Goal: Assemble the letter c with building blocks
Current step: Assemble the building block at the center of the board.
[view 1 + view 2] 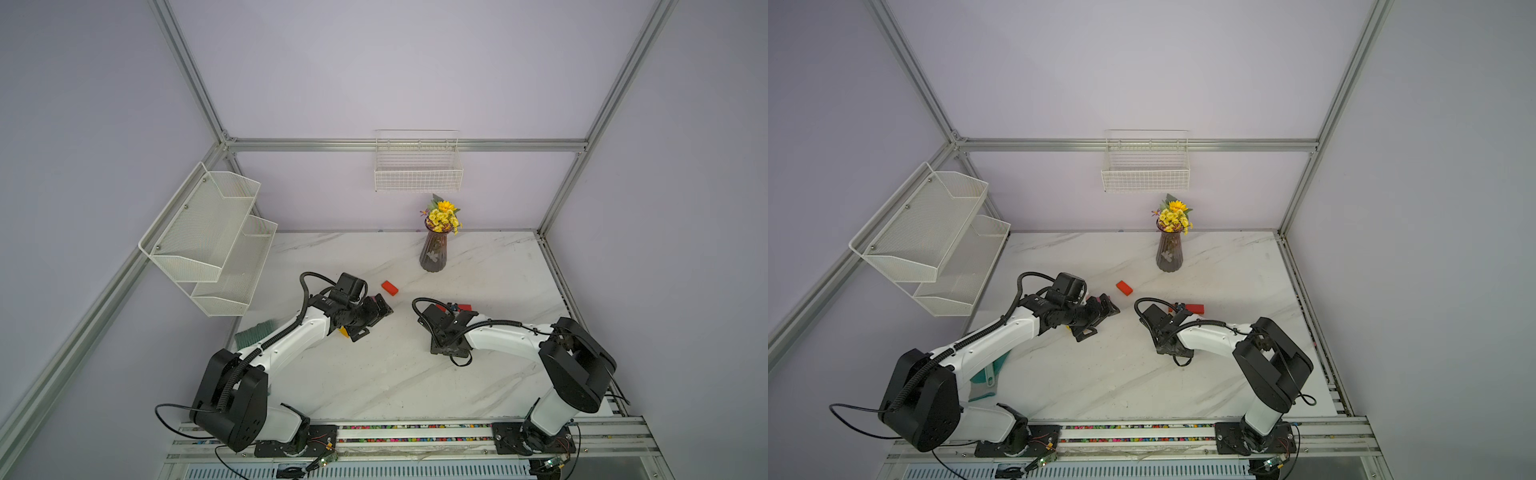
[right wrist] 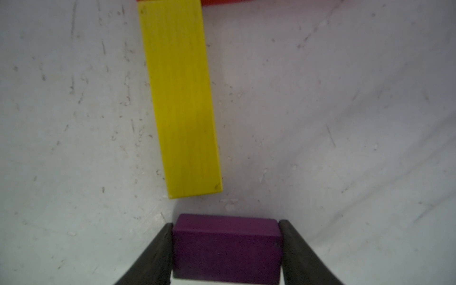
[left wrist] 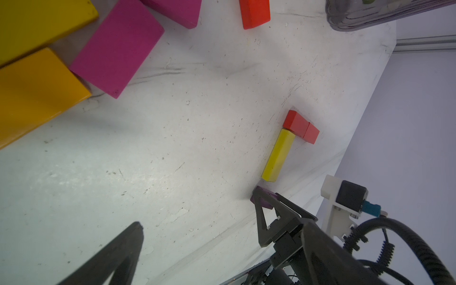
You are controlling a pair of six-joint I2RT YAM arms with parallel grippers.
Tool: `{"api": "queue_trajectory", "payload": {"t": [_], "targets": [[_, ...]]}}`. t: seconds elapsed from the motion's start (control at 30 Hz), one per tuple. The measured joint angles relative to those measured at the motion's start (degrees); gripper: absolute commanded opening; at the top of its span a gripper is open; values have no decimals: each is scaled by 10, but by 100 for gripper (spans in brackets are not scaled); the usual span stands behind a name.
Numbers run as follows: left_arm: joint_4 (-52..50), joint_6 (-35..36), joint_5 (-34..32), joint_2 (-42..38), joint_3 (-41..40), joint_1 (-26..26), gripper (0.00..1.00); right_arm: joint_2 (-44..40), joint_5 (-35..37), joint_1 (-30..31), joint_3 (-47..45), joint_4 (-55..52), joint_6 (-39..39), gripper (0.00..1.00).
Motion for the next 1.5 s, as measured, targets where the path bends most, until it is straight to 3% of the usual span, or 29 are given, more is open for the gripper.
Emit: {"api": "queue_trajectory", "payload": {"t": [1.5], "targets": [[8, 11, 4, 31, 23, 0, 100, 9, -1, -23, 9, 3, -24, 45]]}}
